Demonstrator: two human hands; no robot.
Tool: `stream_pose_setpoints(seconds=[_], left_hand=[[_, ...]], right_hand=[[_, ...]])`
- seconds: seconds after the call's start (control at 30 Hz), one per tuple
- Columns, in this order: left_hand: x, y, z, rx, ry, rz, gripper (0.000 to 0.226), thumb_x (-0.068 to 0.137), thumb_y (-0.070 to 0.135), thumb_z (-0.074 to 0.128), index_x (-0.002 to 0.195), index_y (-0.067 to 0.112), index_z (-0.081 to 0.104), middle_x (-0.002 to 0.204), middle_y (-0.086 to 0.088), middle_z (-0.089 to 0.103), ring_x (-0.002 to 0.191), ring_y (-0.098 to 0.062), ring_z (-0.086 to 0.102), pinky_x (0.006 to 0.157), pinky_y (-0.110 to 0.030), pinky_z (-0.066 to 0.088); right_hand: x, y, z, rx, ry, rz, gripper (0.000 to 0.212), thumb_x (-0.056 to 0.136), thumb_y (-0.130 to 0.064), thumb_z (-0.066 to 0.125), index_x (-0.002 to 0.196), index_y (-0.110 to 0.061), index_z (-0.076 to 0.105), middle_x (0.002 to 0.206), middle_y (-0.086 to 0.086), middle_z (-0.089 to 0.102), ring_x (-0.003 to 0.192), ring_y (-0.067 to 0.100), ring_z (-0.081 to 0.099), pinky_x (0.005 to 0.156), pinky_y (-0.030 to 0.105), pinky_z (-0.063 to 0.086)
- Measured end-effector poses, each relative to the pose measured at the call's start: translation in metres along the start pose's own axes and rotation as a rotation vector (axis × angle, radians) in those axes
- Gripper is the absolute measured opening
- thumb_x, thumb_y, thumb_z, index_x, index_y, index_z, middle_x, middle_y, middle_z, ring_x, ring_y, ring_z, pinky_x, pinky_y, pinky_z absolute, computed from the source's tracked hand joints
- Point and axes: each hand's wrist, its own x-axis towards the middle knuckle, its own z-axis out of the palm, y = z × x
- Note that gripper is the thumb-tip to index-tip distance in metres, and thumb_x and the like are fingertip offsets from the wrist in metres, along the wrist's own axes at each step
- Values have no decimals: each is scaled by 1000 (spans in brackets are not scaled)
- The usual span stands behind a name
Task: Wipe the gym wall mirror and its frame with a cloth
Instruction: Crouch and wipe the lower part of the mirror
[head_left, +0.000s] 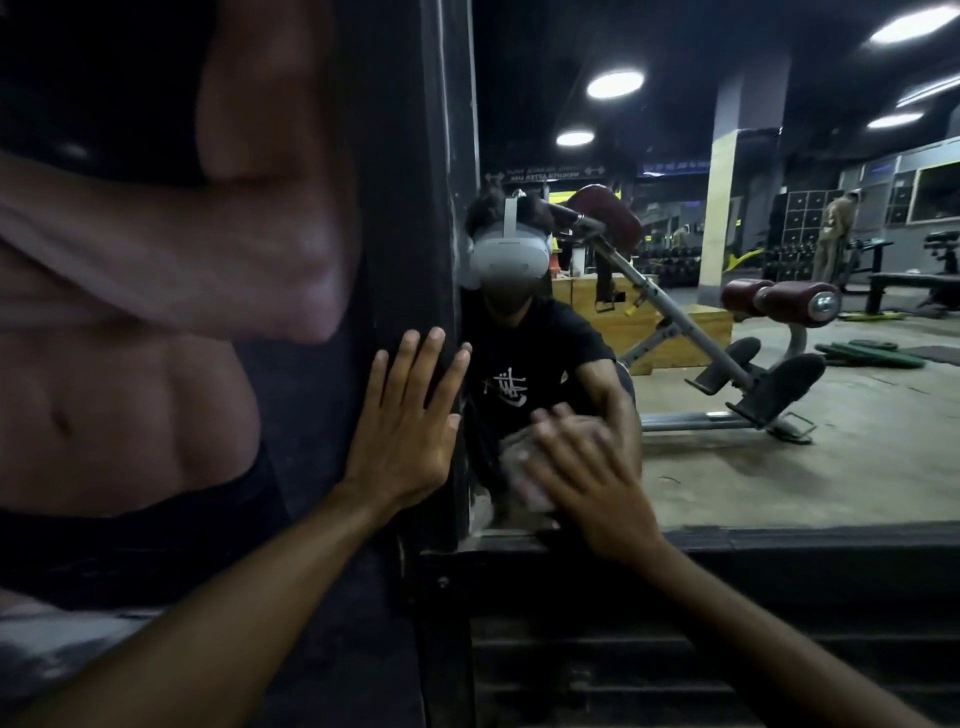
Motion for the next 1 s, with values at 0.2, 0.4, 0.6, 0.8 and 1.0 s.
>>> stream_pose_setpoints(seconds=[0.2, 0.4, 0.6, 0.8, 1.0], left_hand=[[67, -8, -8, 78, 40, -24, 66, 101, 29, 45, 162, 19, 23, 171, -9, 12, 158, -32, 7, 121, -68, 8], [70, -13, -1, 103, 109, -46, 68, 101, 23, 53, 161, 15, 24, 170, -9, 16, 158, -28, 10, 123, -63, 9], [63, -7, -2, 77, 86, -60, 62, 102, 28, 33, 161, 11, 25, 171, -9, 14, 158, -30, 9, 124, -60, 10], [4, 4, 13, 54, 39, -52, 65, 100, 29, 38, 161, 10, 26, 171, -12, 9, 157, -34, 8, 124, -60, 13], [-31, 12, 20, 48, -26, -17, 70, 97, 33, 40, 162, 12, 23, 171, -12, 4, 158, -34, 4, 125, -57, 10]], right_hand=[[112, 55, -43, 163, 313, 946, 79, 97, -36, 50, 163, -22, 9, 170, 17, 10, 156, 41, 3, 126, 50, -5], [163, 52, -48, 69, 205, 257, 60, 106, -39, 33, 161, -15, 28, 169, 15, 19, 156, 30, 5, 126, 50, 3], [153, 62, -46, 184, 359, 859, 77, 95, -26, 58, 162, -21, 20, 170, 17, 11, 157, 38, 3, 127, 49, -5], [72, 14, -23, 140, 137, 213, 68, 95, -35, 50, 159, -24, 32, 168, 16, 20, 157, 36, 12, 123, 56, 17], [10, 3, -11, 179, 217, 804, 78, 92, -35, 54, 160, -17, 21, 169, 16, 5, 157, 35, -9, 125, 59, 5]])
